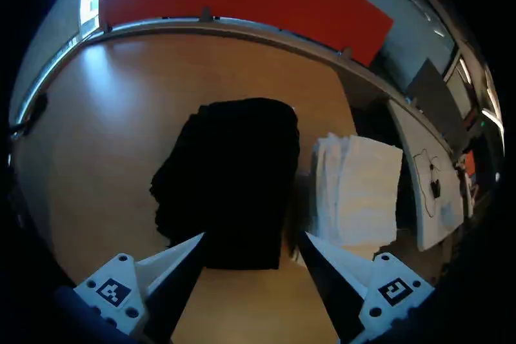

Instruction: Fold towel

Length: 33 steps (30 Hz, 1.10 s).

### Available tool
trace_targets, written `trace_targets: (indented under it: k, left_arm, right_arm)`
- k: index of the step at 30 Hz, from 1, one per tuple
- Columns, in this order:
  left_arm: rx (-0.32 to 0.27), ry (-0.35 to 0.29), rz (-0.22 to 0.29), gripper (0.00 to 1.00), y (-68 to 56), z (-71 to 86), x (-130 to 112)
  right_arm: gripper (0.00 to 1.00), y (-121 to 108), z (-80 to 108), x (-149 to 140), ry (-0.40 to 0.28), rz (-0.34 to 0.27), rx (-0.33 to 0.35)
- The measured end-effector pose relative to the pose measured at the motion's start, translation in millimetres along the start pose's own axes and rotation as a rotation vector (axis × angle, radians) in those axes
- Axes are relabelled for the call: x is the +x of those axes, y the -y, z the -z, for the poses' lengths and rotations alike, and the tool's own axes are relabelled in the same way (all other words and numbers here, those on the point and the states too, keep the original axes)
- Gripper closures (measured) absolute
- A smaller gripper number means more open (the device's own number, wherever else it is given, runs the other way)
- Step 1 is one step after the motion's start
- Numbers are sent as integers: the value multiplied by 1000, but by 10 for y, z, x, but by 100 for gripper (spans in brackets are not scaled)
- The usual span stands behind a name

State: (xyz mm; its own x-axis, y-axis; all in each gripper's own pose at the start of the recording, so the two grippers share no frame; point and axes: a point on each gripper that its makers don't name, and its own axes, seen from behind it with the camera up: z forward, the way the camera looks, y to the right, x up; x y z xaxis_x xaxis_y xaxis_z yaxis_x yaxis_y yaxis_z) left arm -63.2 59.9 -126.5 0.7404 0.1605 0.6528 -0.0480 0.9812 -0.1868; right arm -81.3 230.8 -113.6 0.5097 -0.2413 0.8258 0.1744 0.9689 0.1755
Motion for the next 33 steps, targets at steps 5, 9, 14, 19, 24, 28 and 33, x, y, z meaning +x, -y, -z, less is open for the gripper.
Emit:
trace_targets:
  k: [5,9,14,19,24,28,33]
  left_arm:
    - [2,-12,8,8,39,5,44]
    - [5,-26,6,8,72,11,109]
    - [9,-49,3,8,104,16,222]
    - [12,-73,13,8,138,14,332]
    - [17,-103,27,8,191,25,462]
    - [22,-134,38,8,241,34,579]
    - [30,-166,50,8,300,32,697]
  right_arm:
    - [0,104,61,142,-52,-17,6]
    - [0,162,125,280,-105,-28,-1]
    - [0,223,241,538,-199,-64,-8]
    - [0,278,348,793,-297,-114,-17]
    - [0,361,460,1016,-397,-160,-22]
    - [0,423,541,1184,-474,-199,-23]
    - [0,493,583,1293,-525,-239,-15]
